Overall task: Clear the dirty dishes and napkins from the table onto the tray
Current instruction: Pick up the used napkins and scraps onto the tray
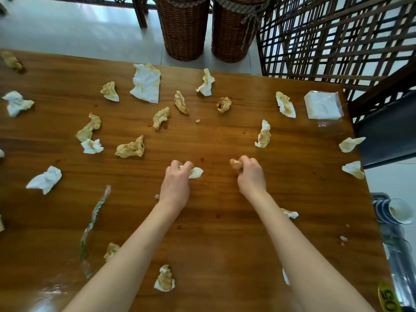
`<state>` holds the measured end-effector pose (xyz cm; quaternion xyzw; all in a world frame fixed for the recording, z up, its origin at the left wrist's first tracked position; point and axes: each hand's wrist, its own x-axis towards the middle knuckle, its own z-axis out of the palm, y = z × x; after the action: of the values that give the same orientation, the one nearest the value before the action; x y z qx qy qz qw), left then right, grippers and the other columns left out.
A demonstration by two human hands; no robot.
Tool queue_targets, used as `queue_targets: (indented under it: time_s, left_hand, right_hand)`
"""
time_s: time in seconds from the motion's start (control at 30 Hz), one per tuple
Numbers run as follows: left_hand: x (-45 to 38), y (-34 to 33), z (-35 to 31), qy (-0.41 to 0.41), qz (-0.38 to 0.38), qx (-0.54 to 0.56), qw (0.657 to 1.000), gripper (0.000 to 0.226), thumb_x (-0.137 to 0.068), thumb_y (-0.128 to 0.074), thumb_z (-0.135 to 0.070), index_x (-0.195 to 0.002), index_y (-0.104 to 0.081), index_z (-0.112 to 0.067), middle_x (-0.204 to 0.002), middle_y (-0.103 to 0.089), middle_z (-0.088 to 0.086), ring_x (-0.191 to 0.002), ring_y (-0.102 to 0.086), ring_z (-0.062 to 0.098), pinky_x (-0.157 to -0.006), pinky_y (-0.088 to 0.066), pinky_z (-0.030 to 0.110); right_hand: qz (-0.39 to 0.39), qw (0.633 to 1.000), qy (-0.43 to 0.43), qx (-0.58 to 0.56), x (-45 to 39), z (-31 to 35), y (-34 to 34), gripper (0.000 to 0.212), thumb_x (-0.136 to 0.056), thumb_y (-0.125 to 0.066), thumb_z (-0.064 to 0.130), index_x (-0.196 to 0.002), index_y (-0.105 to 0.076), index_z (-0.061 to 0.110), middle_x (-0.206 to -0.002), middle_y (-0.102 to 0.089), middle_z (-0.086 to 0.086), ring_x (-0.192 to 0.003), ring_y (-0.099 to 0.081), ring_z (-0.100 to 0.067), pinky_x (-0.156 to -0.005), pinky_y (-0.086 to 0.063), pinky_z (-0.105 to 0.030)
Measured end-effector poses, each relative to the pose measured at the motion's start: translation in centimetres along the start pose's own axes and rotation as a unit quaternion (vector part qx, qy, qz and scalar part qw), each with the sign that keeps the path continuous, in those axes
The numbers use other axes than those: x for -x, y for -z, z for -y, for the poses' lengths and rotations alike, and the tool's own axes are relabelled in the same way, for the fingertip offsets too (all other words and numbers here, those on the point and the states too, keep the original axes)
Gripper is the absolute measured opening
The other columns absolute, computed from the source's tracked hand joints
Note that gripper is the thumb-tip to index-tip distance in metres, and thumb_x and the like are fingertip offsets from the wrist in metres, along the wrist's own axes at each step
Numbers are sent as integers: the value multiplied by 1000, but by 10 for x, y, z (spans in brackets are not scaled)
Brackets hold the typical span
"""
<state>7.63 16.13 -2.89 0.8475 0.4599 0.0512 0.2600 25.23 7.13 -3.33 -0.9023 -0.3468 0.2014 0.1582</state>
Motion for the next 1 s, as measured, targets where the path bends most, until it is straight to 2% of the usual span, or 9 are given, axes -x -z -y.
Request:
queue_targets:
  time_s: [0.1, 0.27, 0.37, 0.43, 0.57, 0.63, 0.77, 0.87, 1.0]
  left_hand:
    - [6, 12, 5, 18, -31, 1, 999, 43, -82, -55, 11, -116, -55, -16, -110, -49, 10, -98, -49, 24, -71, -41, 25]
    - [18, 18, 16, 49, -34, -6, 998, 41, -84, -58, 7, -119, -55, -16, -113, -50, 11, -100, -50, 24, -75, -45, 28]
    - [25, 16, 19, 57, -27, -1, 998, 41, -85, -58, 5, -119, -55, -16, -114, -51, 10, -102, -50, 23, -77, -47, 28]
    - [29, 14, 22, 59, -23, 3, 998, 40, -85, -58, 4, -120, -56, -16, -115, -51, 10, -102, -50, 23, -78, -48, 28]
    - [35, 14, 30, 67, -23, 11, 997, 39, -85, -57, 4, -119, -57, -15, -116, -51, 11, -103, -50, 23, -79, -46, 27]
    - [38, 17, 35, 77, -33, 17, 996, 39, -85, -57, 5, -120, -56, -13, -117, -51, 12, -104, -50, 24, -81, -46, 28]
    - [45, 29, 47, 109, -59, 28, 992, 40, -84, -59, 5, -120, -55, -11, -119, -51, 14, -107, -51, 26, -84, -47, 30]
    - [48, 36, 56, 114, -37, 17, 993, 40, -86, -58, 2, -123, -53, -11, -119, -52, 14, -105, -52, 27, -84, -47, 32]
    - [52, 32, 61, 97, 32, -6, 995, 44, -85, -61, -2, -125, -52, -17, -120, -50, 11, -108, -51, 24, -85, -48, 31]
  right_hand:
    - [-31, 999, -39, -7, 12, -14, 12, 18, -93, -46, 3, -105, -52, 14, -97, -52, -5, -86, -52, -18, -67, -44, -30]
    - [47, 997, -54, 15, 34, -17, 9, 21, -94, -48, 9, -114, -50, 14, -108, -52, -8, -96, -52, -22, -74, -47, -33]
    - [84, 995, -38, 36, 43, -14, 1, 28, -90, -57, 12, -116, -48, 16, -112, -49, -7, -101, -51, -23, -78, -48, -33]
    - [83, 995, -34, 49, 45, -11, -1, 29, -88, -60, 11, -115, -50, 15, -110, -50, -7, -98, -52, -21, -73, -45, -30]
    - [76, 995, -22, 57, 43, -4, -3, 14, -88, -59, 4, -98, -58, 14, -96, -59, -6, -84, -56, -18, -62, -42, -26]
    - [81, 995, -21, 57, 44, -1, -3, 17, -88, -57, 0, -98, -58, 13, -94, -59, -6, -82, -56, -19, -63, -47, -28]
    - [60, 998, -3, 36, 45, 13, -3, 23, -86, -54, -3, -104, -56, 11, -94, -54, -6, -81, -53, -19, -63, -45, -28]
    - [63, 997, 23, 24, 48, 30, -4, 23, -86, -54, -2, -105, -55, 11, -97, -53, -7, -78, -51, -18, -62, -44, -28]
    - [73, 996, 56, 10, 63, 47, -13, 21, -87, -53, -2, -102, -55, 12, -95, -52, -5, -76, -50, -16, -59, -40, -23]
